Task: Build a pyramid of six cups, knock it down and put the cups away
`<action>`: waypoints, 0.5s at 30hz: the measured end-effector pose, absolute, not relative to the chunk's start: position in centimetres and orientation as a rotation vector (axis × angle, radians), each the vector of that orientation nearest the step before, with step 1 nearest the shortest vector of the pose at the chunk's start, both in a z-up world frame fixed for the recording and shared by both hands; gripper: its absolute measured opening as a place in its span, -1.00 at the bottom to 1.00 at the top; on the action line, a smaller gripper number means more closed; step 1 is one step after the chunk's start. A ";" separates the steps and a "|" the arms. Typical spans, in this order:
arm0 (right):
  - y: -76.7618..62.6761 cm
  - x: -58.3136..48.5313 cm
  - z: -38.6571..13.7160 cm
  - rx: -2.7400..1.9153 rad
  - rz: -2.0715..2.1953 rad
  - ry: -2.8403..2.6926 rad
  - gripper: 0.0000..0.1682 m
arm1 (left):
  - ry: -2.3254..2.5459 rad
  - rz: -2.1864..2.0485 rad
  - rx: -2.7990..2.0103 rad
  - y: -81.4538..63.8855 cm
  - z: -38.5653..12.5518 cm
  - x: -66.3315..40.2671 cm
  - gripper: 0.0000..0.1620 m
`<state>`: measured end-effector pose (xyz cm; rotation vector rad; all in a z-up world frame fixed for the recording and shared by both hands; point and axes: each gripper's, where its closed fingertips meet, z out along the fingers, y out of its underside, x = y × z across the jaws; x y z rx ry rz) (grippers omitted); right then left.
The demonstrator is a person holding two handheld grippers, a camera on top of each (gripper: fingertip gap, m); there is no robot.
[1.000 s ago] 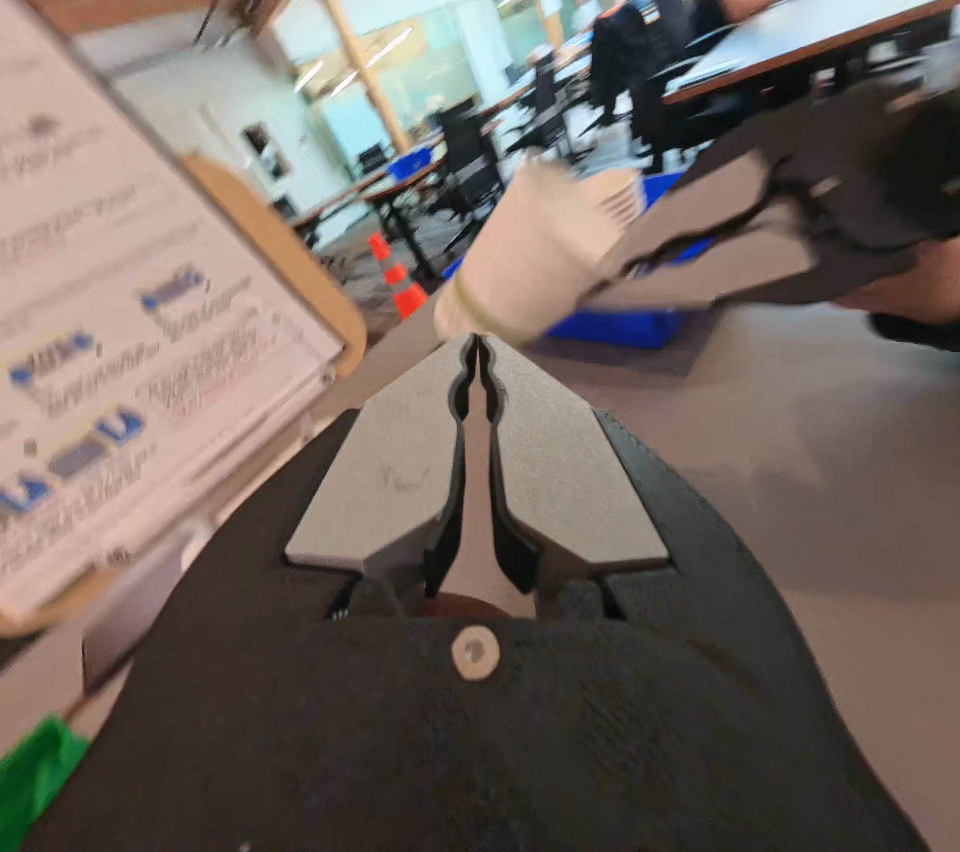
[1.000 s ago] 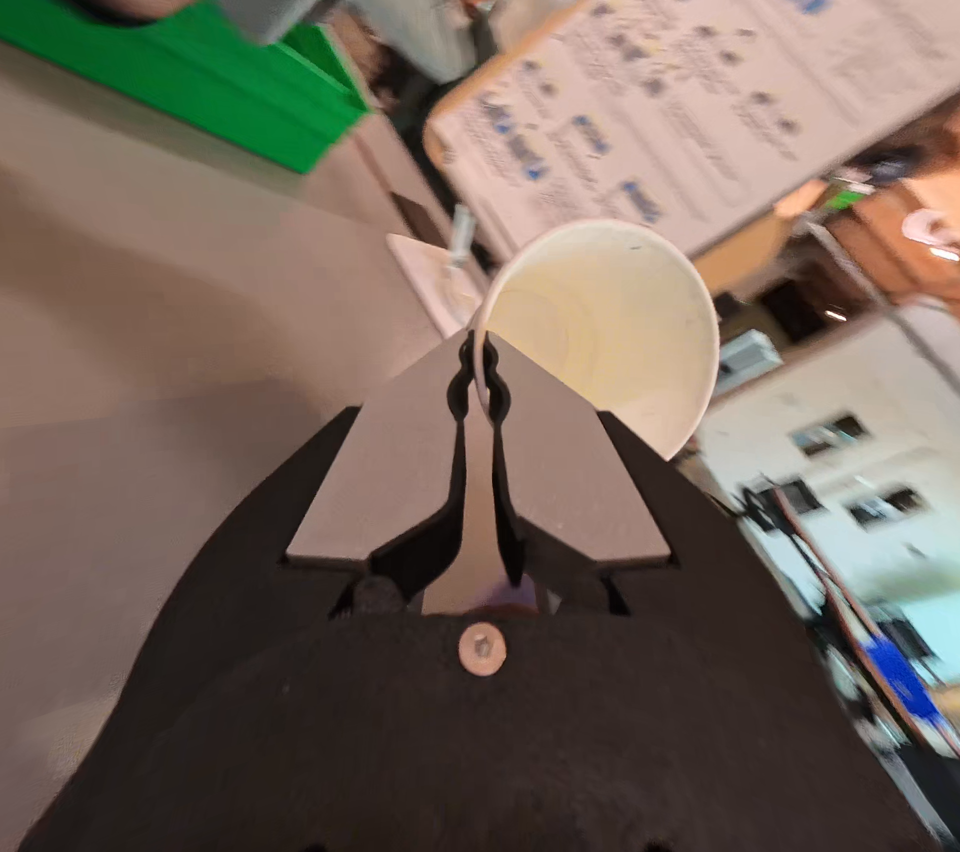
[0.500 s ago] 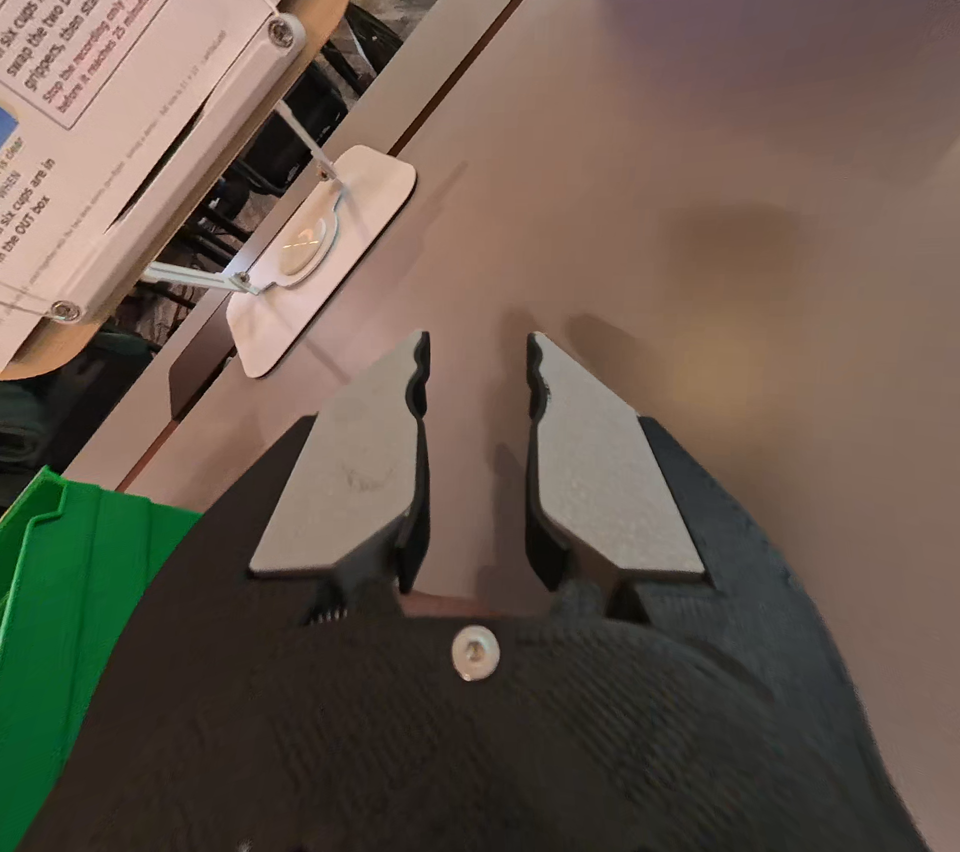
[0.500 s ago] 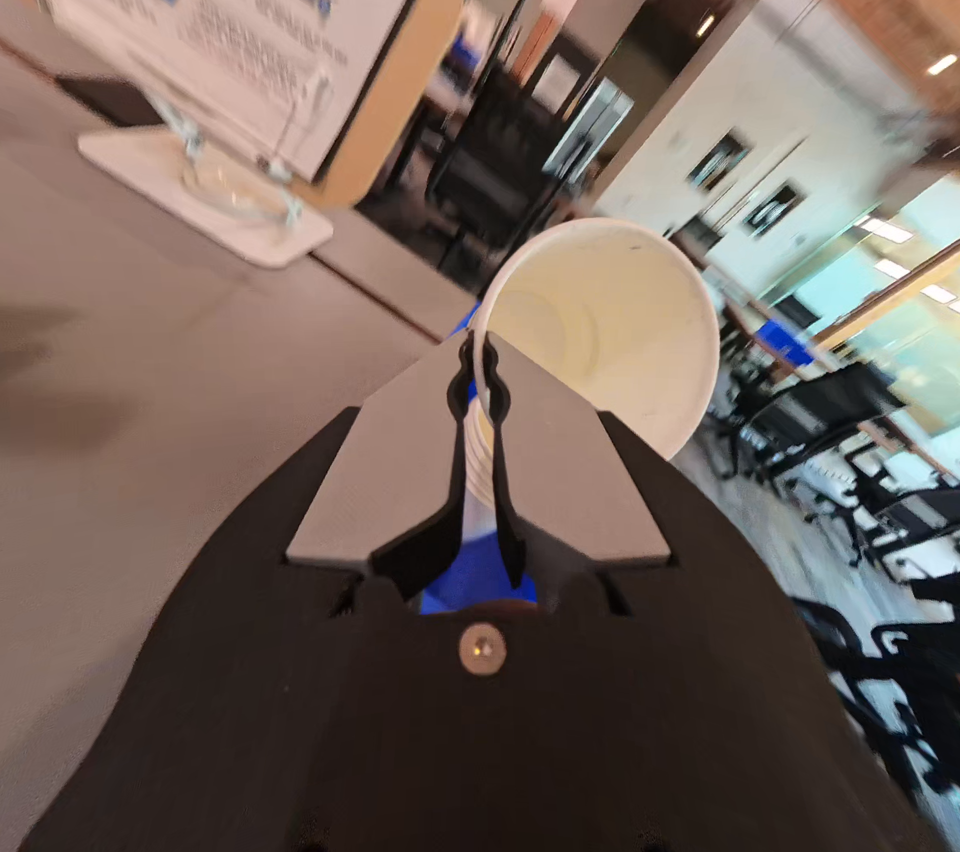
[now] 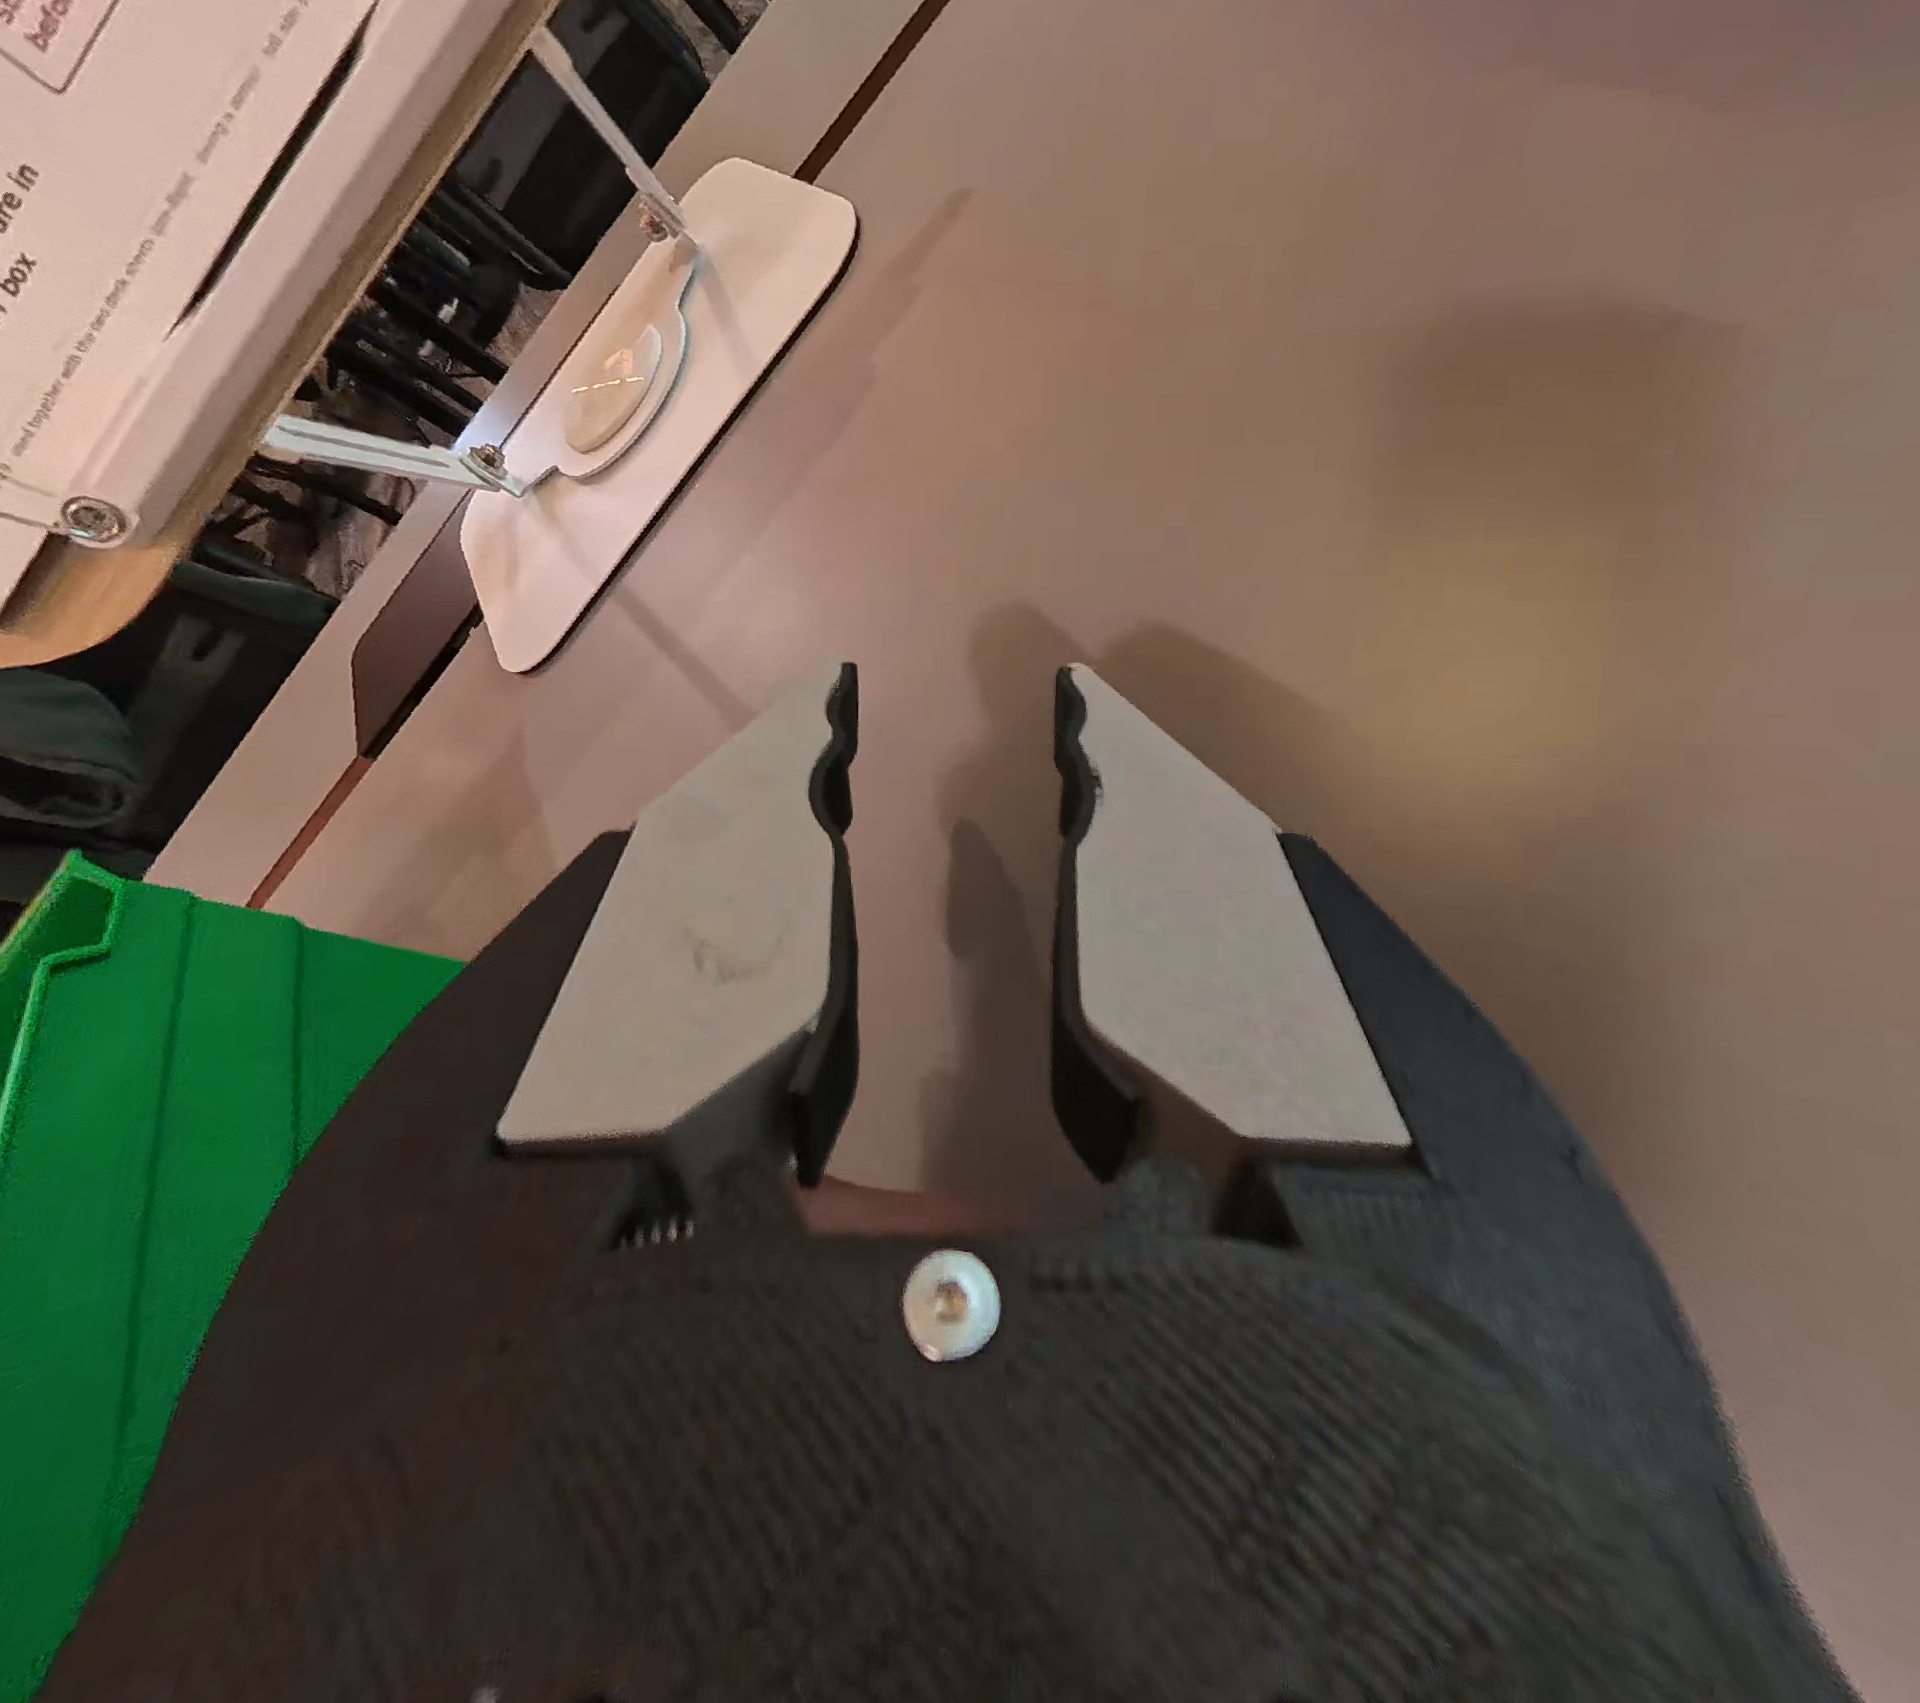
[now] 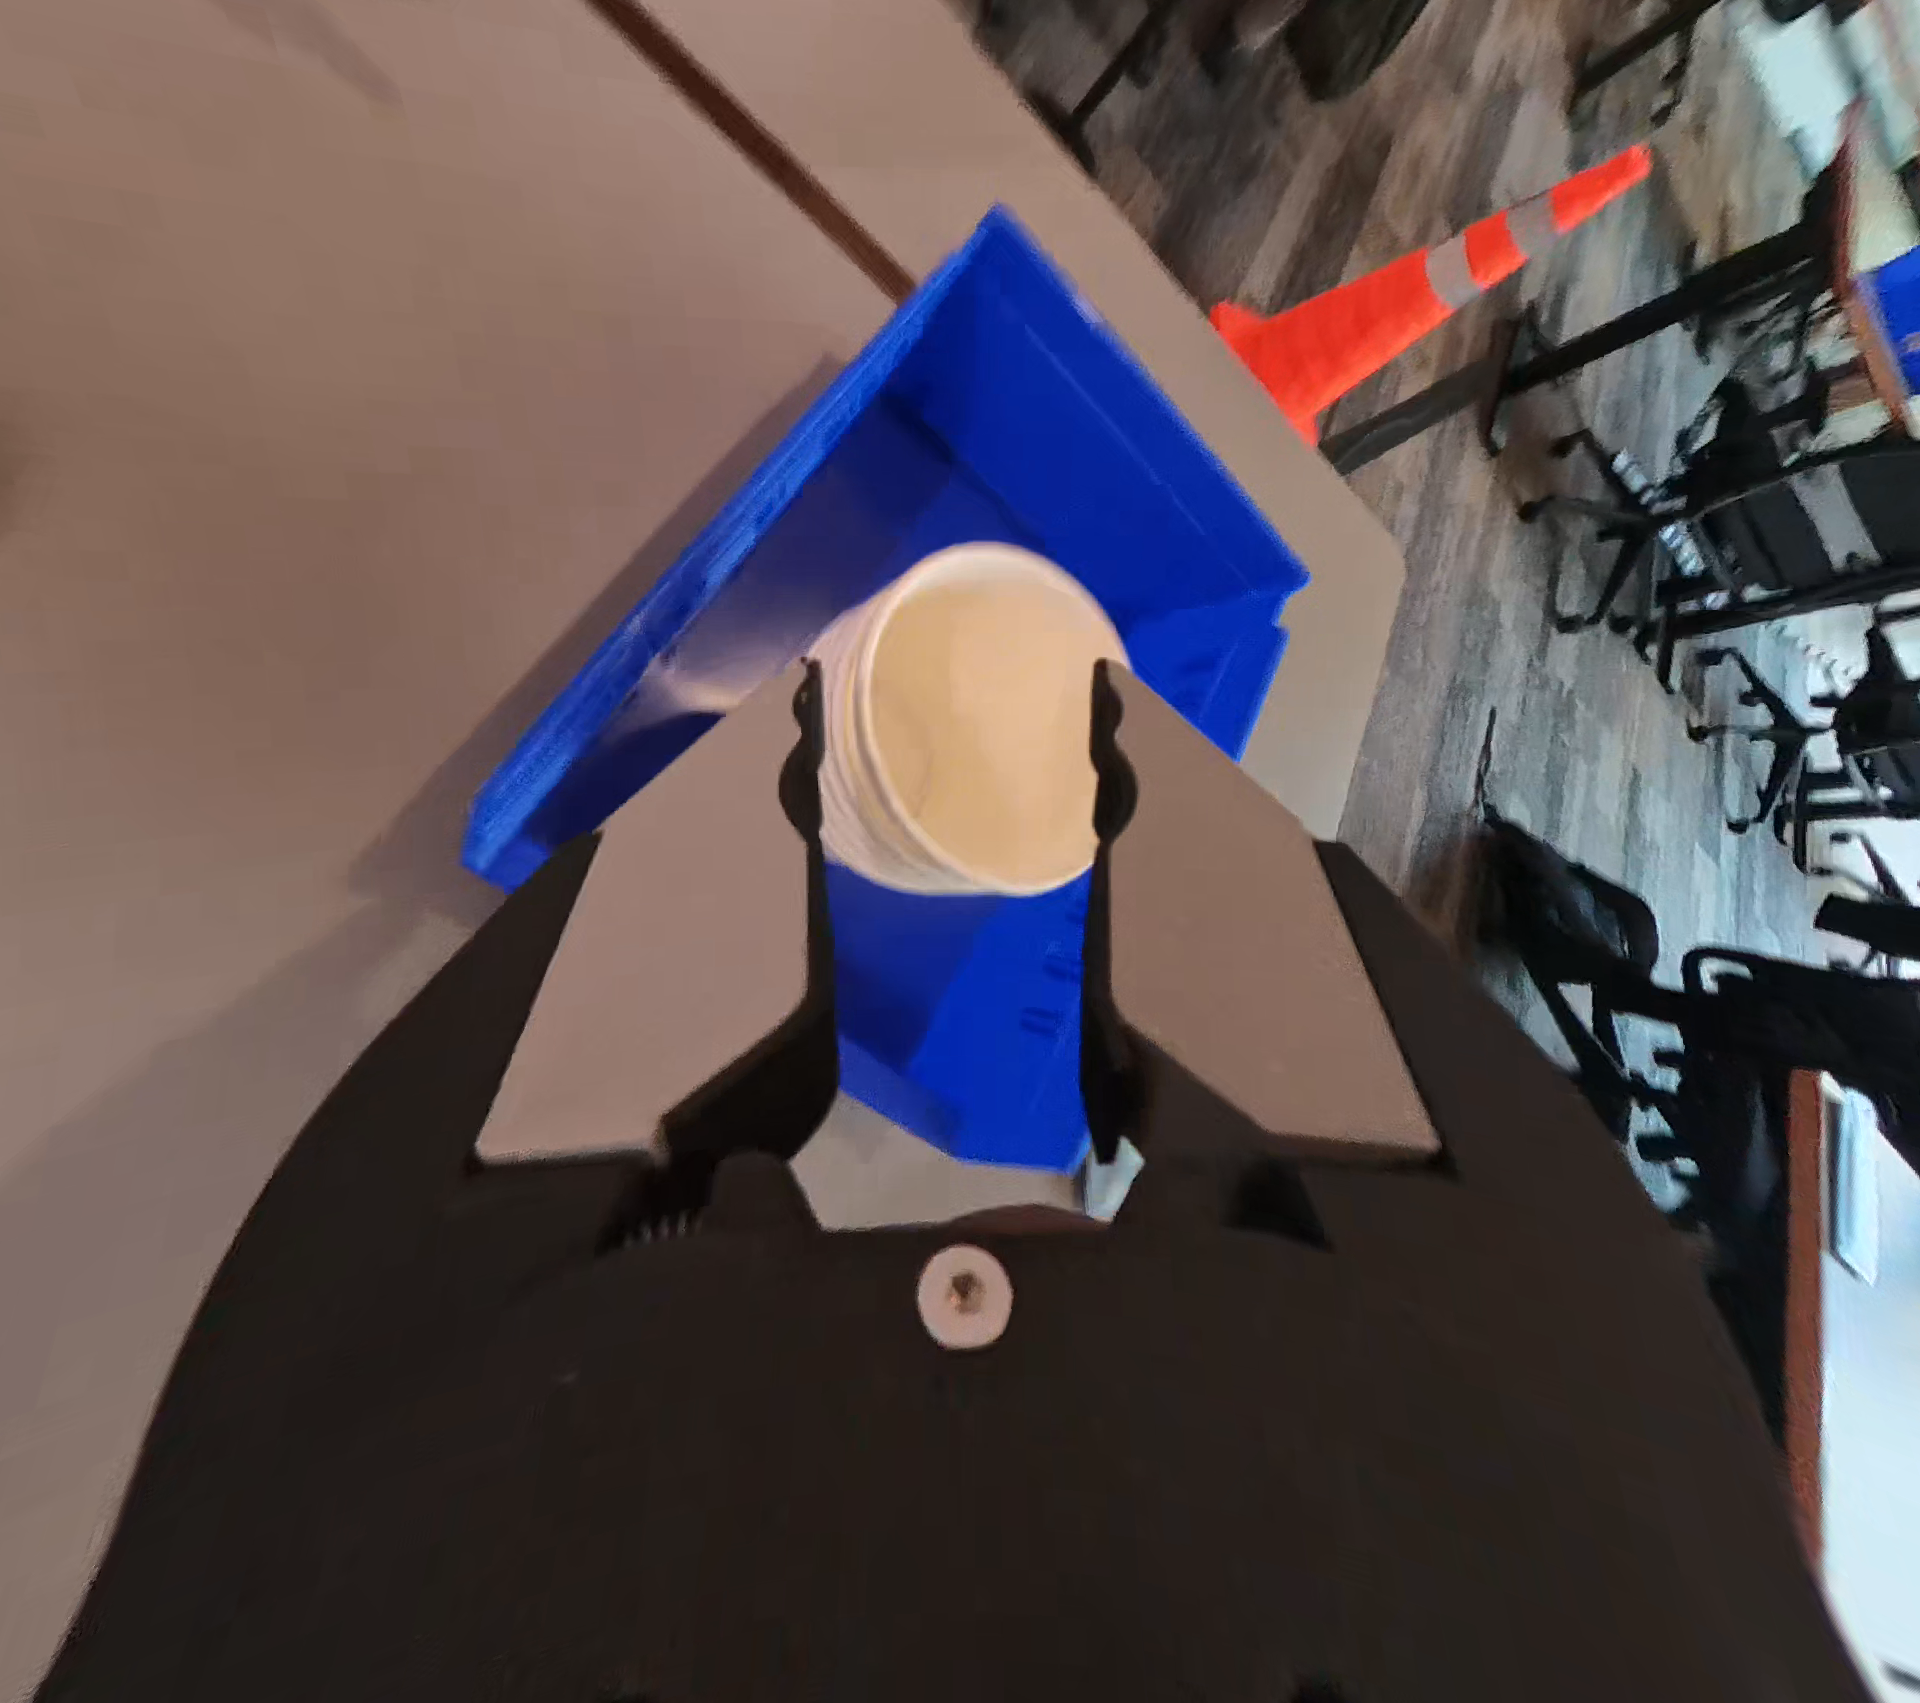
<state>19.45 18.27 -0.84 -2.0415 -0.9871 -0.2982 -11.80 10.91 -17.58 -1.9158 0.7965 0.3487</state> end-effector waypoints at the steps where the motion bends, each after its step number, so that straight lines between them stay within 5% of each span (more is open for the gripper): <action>1: 18.0 18.4 0.1 -1.976 -0.255 -0.967 -0.43 | 0.778 0.332 -1.922 11.0 -17.5 -11.9 -0.56; 6: 12.1 8.4 -0.2 -1.736 0.206 -1.052 -0.54 | 0.721 0.296 -1.951 11.3 -17.7 -12.4 -0.55; 11: 6.7 -1.1 -7.5 -1.665 0.604 -1.142 -0.41 | 0.734 0.336 -1.960 11.3 -18.2 -12.8 -0.55; 15: 5.3 -4.1 -12.9 -1.622 0.520 -1.218 -0.58 | 0.714 0.329 -1.959 11.3 -18.1 -12.9 -0.56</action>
